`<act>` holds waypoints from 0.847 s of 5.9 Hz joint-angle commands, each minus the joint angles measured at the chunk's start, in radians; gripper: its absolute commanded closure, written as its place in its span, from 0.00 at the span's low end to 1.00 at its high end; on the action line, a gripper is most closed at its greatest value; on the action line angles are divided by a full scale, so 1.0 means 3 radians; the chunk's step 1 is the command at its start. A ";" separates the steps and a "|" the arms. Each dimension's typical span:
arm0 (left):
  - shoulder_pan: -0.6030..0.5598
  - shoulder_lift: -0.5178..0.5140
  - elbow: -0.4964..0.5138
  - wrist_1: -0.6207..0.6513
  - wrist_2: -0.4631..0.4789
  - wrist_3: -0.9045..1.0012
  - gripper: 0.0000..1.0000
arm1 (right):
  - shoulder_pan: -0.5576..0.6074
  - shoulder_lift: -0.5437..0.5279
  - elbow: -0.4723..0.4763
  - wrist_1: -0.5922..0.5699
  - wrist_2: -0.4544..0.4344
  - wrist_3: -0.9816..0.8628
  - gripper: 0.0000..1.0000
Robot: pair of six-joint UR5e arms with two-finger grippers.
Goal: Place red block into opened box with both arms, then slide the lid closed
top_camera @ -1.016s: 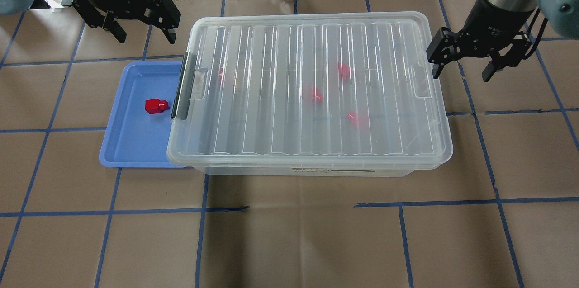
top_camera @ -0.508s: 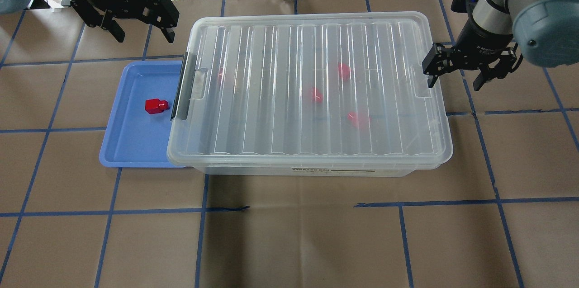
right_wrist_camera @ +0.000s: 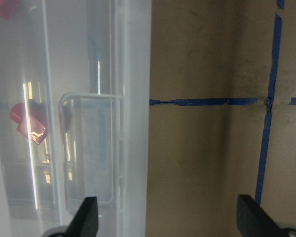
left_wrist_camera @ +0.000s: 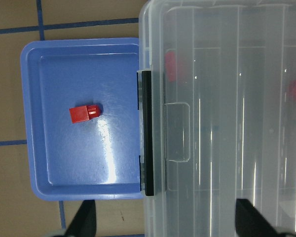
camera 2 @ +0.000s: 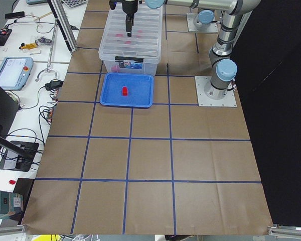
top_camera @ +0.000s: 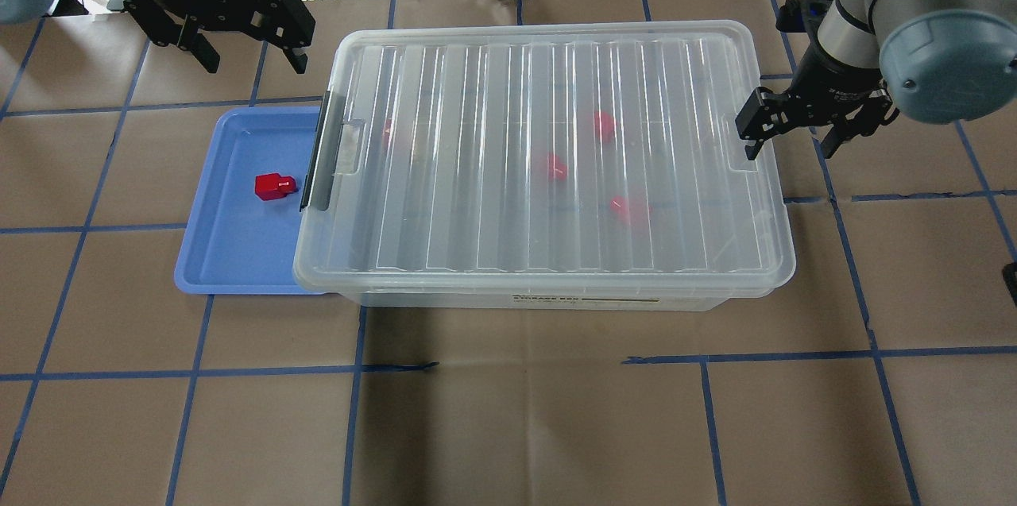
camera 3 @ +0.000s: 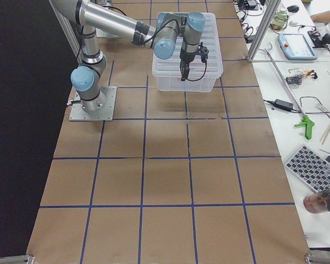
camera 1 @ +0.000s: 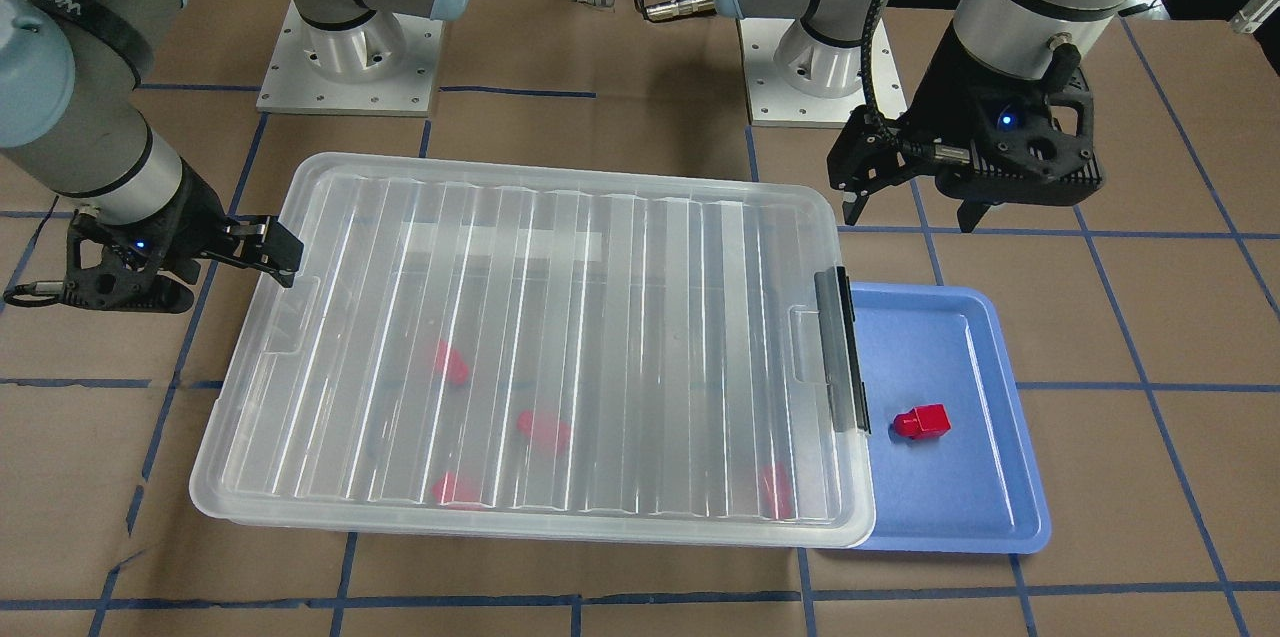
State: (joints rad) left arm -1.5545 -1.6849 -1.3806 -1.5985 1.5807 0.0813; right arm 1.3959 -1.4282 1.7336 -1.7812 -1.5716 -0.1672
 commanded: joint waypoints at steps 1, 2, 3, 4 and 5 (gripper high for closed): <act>0.0002 0.0007 0.0000 -0.0005 -0.0007 0.0005 0.01 | -0.0015 0.0016 0.0050 -0.0019 -0.0094 -0.0025 0.00; 0.0017 0.0012 0.0000 -0.0015 -0.0099 0.0005 0.01 | -0.0041 0.0016 0.0081 -0.0020 -0.0160 -0.0031 0.00; 0.0017 0.0012 0.0000 -0.0015 -0.0099 0.0005 0.01 | -0.0071 0.0016 0.0096 -0.0020 -0.0161 -0.0031 0.00; 0.0022 0.0007 0.0000 -0.0005 -0.0099 0.0015 0.01 | -0.0072 0.0016 0.0097 -0.0020 -0.0166 -0.0031 0.00; 0.0023 0.0012 -0.0005 -0.0010 -0.0105 0.0015 0.01 | -0.0087 0.0016 0.0097 -0.0020 -0.0171 -0.0036 0.00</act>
State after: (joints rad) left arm -1.5484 -1.6819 -1.3809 -1.6012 1.5508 0.0852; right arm 1.3738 -1.4236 1.7618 -1.7871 -1.6211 -0.1769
